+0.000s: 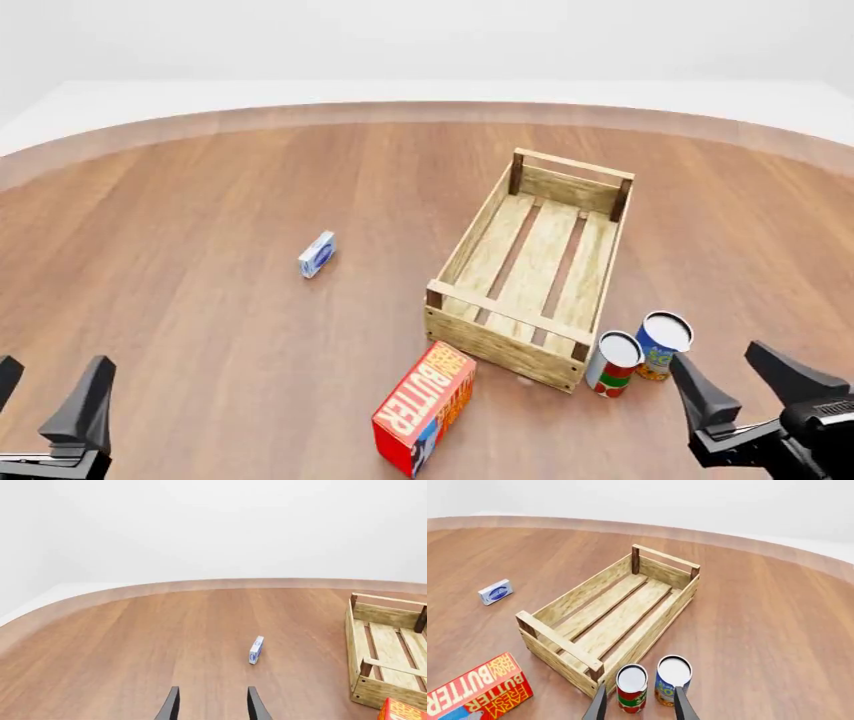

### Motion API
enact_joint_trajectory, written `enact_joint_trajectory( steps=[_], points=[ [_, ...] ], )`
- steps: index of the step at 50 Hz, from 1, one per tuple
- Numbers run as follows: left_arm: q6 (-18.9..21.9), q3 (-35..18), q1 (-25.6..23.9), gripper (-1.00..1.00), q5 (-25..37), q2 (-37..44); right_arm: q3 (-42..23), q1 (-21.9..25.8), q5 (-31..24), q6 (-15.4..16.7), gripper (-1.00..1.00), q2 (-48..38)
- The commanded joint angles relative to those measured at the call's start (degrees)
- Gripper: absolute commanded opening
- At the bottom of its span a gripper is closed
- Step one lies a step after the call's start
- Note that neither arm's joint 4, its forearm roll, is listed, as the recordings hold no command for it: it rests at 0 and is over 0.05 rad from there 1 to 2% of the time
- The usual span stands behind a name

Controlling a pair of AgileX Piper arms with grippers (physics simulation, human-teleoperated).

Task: Pick up the tomato sauce, and put it in the wooden tray.

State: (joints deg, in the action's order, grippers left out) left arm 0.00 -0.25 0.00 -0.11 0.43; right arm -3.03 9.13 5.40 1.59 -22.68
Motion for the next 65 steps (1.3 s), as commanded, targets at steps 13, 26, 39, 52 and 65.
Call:
enact_joint_trajectory(
  steps=[13, 26, 39, 52, 65],
  points=[
    [0.0, 0.0, 0.0, 1.00, 0.0, 0.0, -1.3, 0.9, 3.7, -0.6, 1.00, -10.9],
    [0.0, 0.0, 0.0, 1.00, 0.0, 0.0, -3.0, 0.9, 3.9, -0.4, 1.00, -15.5],
    [0.0, 0.0, 0.0, 1.00, 0.0, 0.0, -3.8, 0.9, 4.7, 0.0, 1.00, -19.9],
    [0.0, 0.0, 0.0, 1.00, 0.0, 0.0, -4.7, 0.7, 4.0, 0.6, 1.00, -22.1],
    [0.0, 0.0, 0.0, 1.00, 0.0, 0.0, -5.1, 1.1, 7.1, 0.3, 1.00, -27.0]
  ],
)
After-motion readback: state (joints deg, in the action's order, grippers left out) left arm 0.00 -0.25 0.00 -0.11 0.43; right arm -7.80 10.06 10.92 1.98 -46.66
